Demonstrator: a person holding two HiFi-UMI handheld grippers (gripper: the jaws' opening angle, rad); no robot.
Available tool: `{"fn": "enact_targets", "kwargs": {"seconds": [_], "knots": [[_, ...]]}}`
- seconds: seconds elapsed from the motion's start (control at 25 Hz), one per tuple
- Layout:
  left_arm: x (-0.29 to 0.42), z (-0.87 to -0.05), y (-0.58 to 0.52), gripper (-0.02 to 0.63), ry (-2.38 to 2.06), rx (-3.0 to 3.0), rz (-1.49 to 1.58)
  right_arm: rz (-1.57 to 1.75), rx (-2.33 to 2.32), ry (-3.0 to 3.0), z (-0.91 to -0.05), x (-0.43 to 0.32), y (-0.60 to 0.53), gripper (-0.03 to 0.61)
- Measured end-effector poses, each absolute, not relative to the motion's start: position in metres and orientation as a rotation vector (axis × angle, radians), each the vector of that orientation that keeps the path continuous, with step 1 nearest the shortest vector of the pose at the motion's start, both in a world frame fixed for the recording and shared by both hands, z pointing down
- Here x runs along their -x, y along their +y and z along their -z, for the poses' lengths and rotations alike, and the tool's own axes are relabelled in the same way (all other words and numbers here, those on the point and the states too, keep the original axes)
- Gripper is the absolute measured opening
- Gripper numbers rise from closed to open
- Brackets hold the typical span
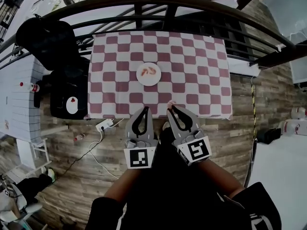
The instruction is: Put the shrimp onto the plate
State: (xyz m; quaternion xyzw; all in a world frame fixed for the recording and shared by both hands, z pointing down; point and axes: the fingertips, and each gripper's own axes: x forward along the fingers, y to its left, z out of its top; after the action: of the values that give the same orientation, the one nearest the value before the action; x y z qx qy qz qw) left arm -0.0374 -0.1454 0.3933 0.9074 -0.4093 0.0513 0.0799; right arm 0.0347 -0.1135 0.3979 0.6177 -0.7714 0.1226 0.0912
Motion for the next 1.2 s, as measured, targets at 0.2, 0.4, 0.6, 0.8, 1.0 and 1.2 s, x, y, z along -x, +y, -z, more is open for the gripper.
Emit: {"fn": "enact_targets", "kwargs": {"seconds": [0.2, 0.4, 0.6, 0.8, 1.0, 1.2], "knots": [[0.033, -0.398, -0.163, 0.009, -1.339, -2.639, -0.145, -0.332, -1.727, -2.331, -0.397, -0.046, -0.139, 0.051], [0.030, -0.403, -0.179, 0.009, -1.386, -2.618, -0.153, -0.346, -1.668, -2.337, -0.406, -0.053, -0.169, 0.051], [0.035, -0.409, -0.187, 0.009, -1.405, -2.605, -0.169, -0.477, -1.584, -2.360, -0.428, -0.049, -0.194, 0.051], [0.045, -0.412, -0.196, 0.009, -1.436, -2.597, -0.181, -0.547, -1.489, -2.354, -0.464, -0.042, -0.221, 0.051], [0.053, -0.415, -0.210, 0.009, -1.483, -2.567, -0.195, -0.534, -1.411, -2.315, -0.495, -0.037, -0.242, 0.051], [0.052, -0.417, -0.217, 0.009, -1.511, -2.554, -0.200, -0.598, -1.375, -2.234, -0.543, -0.039, -0.264, 0.051]]}}
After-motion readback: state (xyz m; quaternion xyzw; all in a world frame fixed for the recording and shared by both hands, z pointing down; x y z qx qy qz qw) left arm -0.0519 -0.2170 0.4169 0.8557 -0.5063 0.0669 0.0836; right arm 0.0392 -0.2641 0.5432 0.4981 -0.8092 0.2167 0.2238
